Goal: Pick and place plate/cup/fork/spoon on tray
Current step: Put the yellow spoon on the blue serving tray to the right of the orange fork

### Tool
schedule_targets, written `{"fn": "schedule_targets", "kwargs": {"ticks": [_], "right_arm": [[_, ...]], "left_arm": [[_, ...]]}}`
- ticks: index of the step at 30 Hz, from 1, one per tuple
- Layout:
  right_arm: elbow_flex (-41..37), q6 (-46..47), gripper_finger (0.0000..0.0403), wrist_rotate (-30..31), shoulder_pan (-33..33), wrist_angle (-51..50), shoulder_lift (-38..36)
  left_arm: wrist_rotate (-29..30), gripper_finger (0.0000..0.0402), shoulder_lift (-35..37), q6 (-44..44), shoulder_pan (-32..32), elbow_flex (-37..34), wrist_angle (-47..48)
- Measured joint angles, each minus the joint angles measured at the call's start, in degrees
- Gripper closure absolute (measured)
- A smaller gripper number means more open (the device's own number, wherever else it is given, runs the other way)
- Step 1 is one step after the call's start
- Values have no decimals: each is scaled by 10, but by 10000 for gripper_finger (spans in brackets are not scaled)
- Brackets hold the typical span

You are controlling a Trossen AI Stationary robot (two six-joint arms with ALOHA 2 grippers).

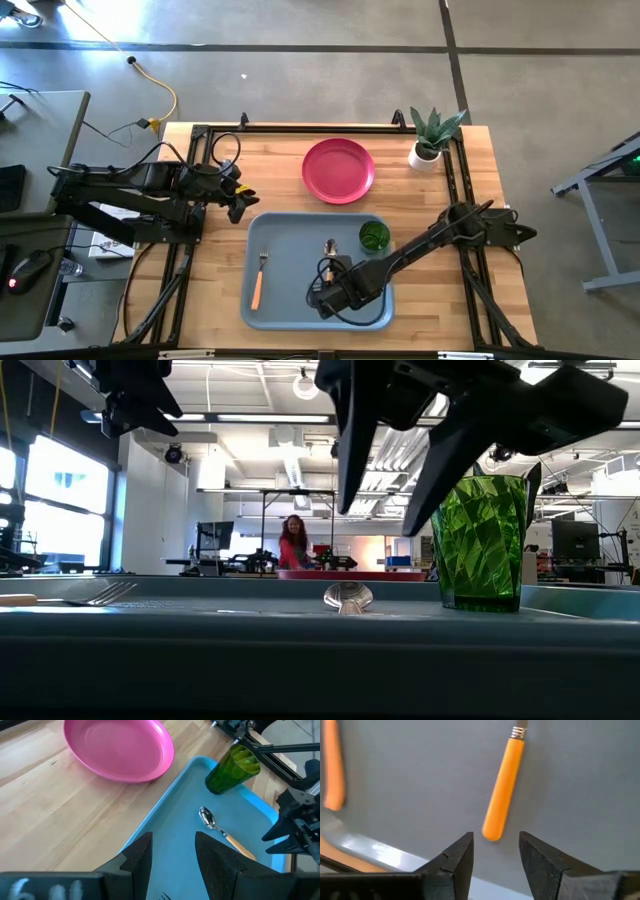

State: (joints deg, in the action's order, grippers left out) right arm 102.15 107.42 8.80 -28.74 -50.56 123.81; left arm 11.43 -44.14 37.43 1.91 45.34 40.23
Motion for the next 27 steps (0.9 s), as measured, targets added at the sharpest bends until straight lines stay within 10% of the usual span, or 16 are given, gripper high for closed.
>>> {"fn": "schedule_targets", "kwargs": {"ticks": [27], "right_arm": [[11, -13, 253, -78, 70, 31, 51]], "left_arm": [[7, 261, 0, -57, 0, 0, 11]]}}
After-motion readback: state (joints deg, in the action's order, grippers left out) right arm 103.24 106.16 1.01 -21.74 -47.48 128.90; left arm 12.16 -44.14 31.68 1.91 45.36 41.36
